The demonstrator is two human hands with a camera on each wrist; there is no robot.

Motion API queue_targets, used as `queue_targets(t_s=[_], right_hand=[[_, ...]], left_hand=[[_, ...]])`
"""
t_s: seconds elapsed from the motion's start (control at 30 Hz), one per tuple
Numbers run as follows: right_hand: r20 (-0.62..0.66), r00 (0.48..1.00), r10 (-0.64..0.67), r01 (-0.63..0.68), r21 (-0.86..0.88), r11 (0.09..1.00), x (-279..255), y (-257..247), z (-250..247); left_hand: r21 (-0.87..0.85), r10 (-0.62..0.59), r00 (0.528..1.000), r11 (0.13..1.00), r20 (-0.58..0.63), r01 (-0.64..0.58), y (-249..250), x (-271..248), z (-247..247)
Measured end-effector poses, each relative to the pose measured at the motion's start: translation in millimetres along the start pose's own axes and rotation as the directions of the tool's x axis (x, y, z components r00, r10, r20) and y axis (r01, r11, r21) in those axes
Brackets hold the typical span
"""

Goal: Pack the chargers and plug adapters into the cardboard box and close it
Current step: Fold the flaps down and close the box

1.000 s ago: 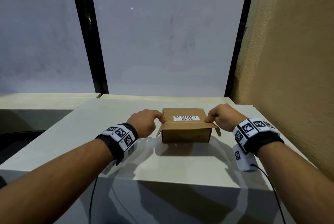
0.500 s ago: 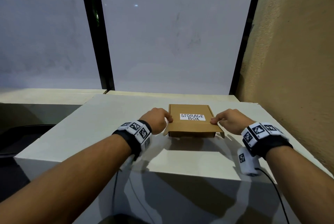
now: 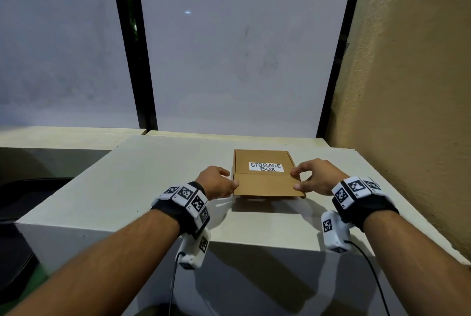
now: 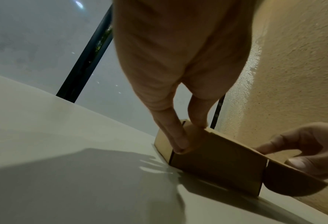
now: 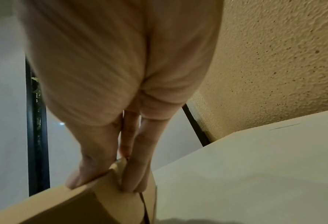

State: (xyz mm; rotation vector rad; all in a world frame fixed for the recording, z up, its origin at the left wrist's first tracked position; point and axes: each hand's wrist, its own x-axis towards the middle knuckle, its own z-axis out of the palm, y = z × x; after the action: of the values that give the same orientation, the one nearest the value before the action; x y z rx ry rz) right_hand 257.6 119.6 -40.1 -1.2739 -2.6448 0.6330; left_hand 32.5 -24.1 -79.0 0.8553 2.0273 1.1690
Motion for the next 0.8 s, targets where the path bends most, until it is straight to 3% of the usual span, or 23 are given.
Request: queue_targets(t_s=[0.13,0.3,0.37,0.47,0.57,0.63,0.8], right_hand=[[-0.007,1.000,-0.007,0.007,-0.021,1.000,3,2,2],[-0.019,0.997,-0.069,0.067,-0.092,0.994,10,0,6],[0.012,0.995,-0.104,0.104,-0.163,0.981,14,-1,8],[0.063,0.989,-0.130,0.142,-0.262,0.955,23,-3,5],[0.151,0.982,-0.109,0.160,-0.385,0.909,33,-6,1],[0.193,0.975,-0.107,0.181,-0.423,0.888,39,-9,2],[0.151,0.978,-0.143,0.194,-0.420,0.887,47,-9,3]], left_hand=[[-0.021,0.002,1.000,1.000,0.018,-0.001,3,0,-1],[0.185,0.060,0.998,0.981,0.035,-0.066,-1,6,0],[0.386,0.154,0.986,0.908,0.061,-0.166,5,5,-2],[0.625,0.286,0.950,0.720,0.128,-0.301,18,4,-5],[0.750,0.300,0.933,0.565,0.200,-0.343,29,10,-6],[0.787,0.284,0.935,0.518,0.211,-0.335,35,14,-5],[0.835,0.311,0.930,0.446,0.194,-0.323,38,22,-3]])
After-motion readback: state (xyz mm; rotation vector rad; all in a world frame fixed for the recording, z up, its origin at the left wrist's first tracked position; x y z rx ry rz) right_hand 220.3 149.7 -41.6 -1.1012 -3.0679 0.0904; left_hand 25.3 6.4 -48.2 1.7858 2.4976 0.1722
